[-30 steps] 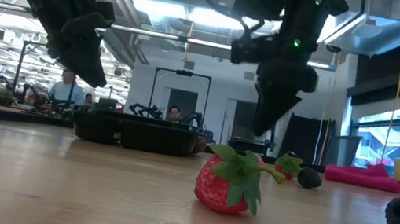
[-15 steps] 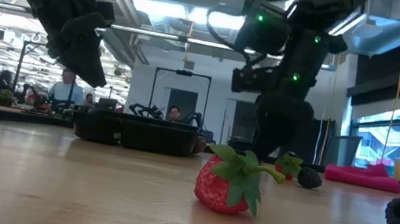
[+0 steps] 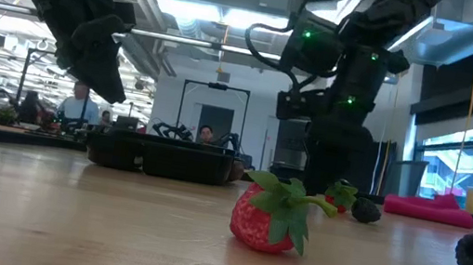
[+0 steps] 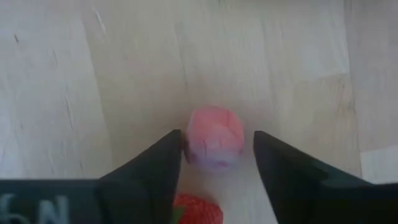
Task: Pick and placing Produce into tupperware
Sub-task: Put the pink peach into the black bin, then put the red strawberry into the black bin
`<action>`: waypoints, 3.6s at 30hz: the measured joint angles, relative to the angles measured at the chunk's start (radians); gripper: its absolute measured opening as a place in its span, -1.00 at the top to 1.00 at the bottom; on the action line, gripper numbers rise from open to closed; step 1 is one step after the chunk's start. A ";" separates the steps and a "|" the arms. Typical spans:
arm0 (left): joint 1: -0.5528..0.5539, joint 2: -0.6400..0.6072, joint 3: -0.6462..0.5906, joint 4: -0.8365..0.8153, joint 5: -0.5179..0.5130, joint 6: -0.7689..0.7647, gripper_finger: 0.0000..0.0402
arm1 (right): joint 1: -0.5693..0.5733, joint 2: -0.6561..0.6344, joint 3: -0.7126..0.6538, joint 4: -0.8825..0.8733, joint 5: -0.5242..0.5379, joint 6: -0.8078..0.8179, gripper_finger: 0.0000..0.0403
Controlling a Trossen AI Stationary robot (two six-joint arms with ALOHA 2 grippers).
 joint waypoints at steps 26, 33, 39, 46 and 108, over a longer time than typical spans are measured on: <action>0.000 0.000 0.000 0.000 0.000 0.000 0.11 | -0.013 0.000 0.324 0.070 -0.071 -0.066 0.66; 0.000 0.000 0.000 0.000 0.000 0.000 0.11 | -0.074 0.013 0.328 0.197 -0.069 -0.039 0.66; 0.000 0.000 0.000 -0.001 0.000 -0.001 0.11 | -0.102 0.089 0.328 0.217 -0.069 0.021 0.66; 0.000 0.000 0.000 -0.003 0.000 0.000 0.11 | -0.101 0.167 0.327 0.223 -0.070 -0.008 0.47; 0.000 0.000 0.000 -0.026 0.000 -0.003 0.11 | 0.106 -0.031 0.011 -0.367 0.002 0.052 -0.74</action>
